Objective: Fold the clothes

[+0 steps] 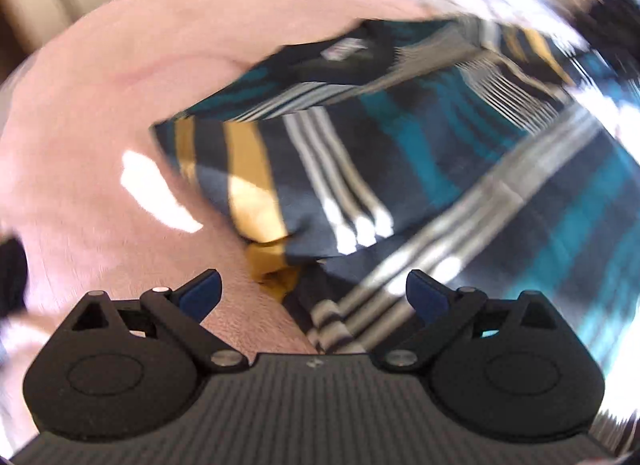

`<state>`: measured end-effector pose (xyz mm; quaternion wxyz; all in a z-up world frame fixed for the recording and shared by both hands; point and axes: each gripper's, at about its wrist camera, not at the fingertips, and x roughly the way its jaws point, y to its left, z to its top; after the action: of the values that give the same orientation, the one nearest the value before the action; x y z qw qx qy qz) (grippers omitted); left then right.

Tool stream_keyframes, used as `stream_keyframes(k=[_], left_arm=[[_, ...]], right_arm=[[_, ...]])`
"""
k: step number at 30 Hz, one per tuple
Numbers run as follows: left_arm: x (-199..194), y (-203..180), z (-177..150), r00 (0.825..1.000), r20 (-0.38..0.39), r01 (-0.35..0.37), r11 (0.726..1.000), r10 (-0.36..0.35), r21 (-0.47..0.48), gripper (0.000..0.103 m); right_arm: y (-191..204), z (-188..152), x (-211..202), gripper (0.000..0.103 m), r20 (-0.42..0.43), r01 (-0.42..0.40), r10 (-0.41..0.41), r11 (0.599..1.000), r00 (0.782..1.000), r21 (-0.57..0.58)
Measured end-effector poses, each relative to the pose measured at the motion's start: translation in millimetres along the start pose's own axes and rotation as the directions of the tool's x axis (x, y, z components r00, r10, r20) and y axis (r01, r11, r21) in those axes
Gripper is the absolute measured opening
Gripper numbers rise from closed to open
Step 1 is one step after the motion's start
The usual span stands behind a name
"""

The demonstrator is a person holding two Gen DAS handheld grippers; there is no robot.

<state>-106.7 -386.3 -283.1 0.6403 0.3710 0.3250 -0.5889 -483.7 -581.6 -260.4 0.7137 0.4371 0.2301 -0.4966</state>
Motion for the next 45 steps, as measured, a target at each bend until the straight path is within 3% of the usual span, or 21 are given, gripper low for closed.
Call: stream_keyframes(k=[5,8,14,16,21,25,31,35,40,45], left_arm=[[30.8,28.9,-12.4,0.994,0.029,-0.095,0.972,0.104,-0.217,0.094],[33.4,45.9,-27.6,0.984,0.01,-0.167,0.949,0.176,-0.268,0.093],[23.4,44.5,-31.3,0.977,0.054,-0.191,0.957,0.208,-0.219,0.093],[19.9,42.1,-26.4,0.973,0.077,-0.199,0.958,0.218,-0.206,0.093],[34.5,57.0,-34.1,0.988,0.03,-0.136,0.956,0.149,-0.258,0.093],[11.8,48.6,-29.9,0.989,0.049,-0.13,0.976,0.14,-0.174,0.091],[-23.8,21.3,-7.1,0.989,0.103,-0.108,0.994,0.109,-0.014,0.091],[-25.6,-8.2,28.0,0.99,0.137,-0.054,0.994,0.041,0.095,0.091],[-19.8,-59.6,74.8,0.987,0.159,-0.03,0.982,0.0,0.188,0.091],[-8.2,-126.0,112.6,0.989,0.15,-0.033,0.966,-0.006,0.257,0.092]], right_arm=[[21.6,-25.8,-9.2,0.066,-0.036,-0.051,0.05,0.998,0.998,-0.025],[42.9,-35.7,-5.0,0.066,-0.077,-0.084,0.079,0.994,0.994,-0.068],[92.2,-46.1,4.8,0.066,-0.114,-0.171,0.151,0.968,0.982,-0.183],[109.1,-49.8,13.4,0.066,-0.138,-0.236,0.209,0.946,0.968,-0.221],[132.2,-60.2,47.6,0.066,-0.2,-0.356,0.312,0.902,0.929,-0.246],[100.0,-65.4,71.0,0.066,-0.239,-0.291,0.271,0.955,0.932,-0.054],[60.3,-58.3,12.3,0.066,-0.115,-0.228,0.234,0.971,0.965,0.067],[2.6,-47.1,-33.9,0.066,0.01,-0.115,0.115,0.979,0.993,0.168],[-102.2,-28.4,-84.4,0.066,0.129,0.019,-0.075,0.923,0.989,0.385],[-208.4,-18.6,-113.5,0.066,0.21,0.039,-0.192,0.82,0.959,0.57]])
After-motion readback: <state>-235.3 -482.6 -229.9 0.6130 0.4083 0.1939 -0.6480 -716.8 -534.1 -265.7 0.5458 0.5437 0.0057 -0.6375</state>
